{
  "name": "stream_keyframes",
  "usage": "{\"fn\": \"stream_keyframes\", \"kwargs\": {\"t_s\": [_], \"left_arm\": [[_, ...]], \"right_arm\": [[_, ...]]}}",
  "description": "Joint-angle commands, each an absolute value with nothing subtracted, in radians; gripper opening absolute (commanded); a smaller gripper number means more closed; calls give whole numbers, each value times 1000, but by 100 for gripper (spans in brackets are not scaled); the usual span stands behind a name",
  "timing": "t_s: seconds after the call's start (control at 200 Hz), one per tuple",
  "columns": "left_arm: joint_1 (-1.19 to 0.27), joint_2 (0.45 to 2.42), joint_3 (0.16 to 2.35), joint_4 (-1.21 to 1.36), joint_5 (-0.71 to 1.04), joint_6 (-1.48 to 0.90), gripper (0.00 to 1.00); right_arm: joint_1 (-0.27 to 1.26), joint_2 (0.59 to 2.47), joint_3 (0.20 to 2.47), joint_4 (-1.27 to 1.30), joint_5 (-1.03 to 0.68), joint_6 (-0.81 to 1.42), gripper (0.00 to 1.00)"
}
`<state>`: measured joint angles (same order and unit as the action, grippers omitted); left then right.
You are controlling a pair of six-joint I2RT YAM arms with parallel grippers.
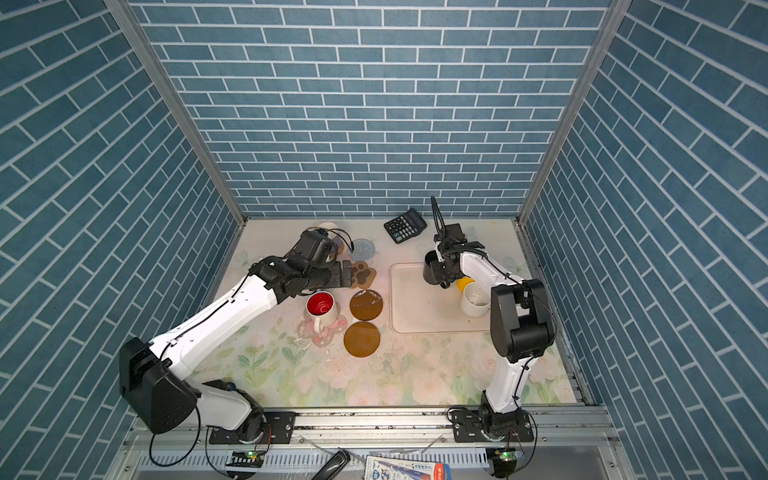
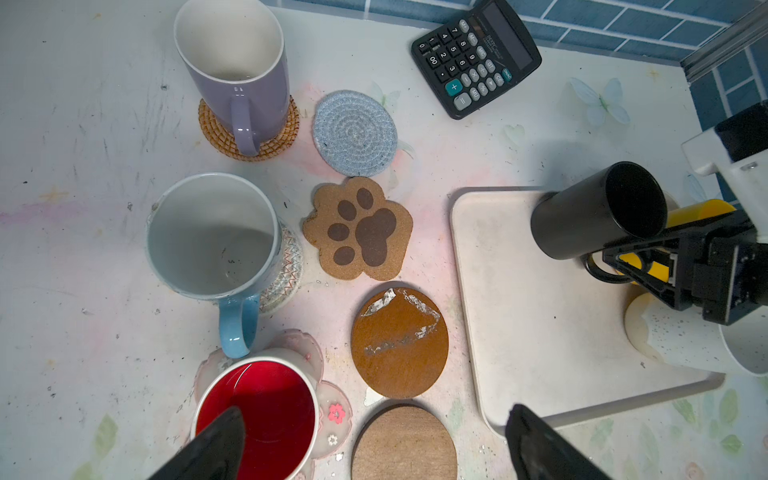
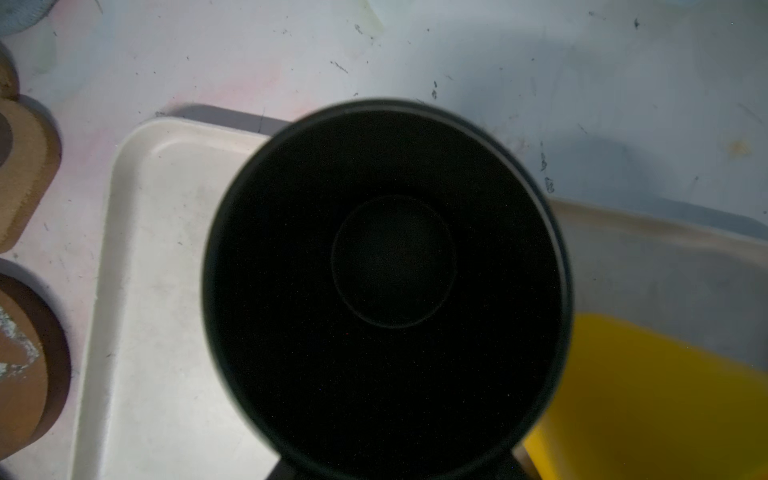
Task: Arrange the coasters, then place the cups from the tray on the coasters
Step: 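Close the right gripper on the black mug and lift it off the tray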
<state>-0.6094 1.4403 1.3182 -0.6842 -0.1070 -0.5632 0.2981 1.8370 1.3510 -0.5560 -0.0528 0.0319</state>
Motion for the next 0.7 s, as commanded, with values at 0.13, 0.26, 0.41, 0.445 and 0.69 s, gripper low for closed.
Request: {"fn": "stream_keyframes", "kwargs": {"t_s": [0.13,0.26,0.41,0.445,0.69], "left_arm": [[-601,1419,1330,-699,-112,-548,99],[-602,1410,1326,-704,-109,-545,99],[-600,1385,1307,-700,-111,-547,99],[-599,1378,1303,-698,-110,-550,99],[-587,1341,1294,-706,-104,-539,99]], "right_arm": [[300,1863,1350,-541,-64,79,33],[300,1867,1357,-556,-41,83,22],[301,1855,1349,-568,-38,81,17],[301,1852,1347,-572,-42,82,16],[323,1795,1335,-585,-74,80,0]]}}
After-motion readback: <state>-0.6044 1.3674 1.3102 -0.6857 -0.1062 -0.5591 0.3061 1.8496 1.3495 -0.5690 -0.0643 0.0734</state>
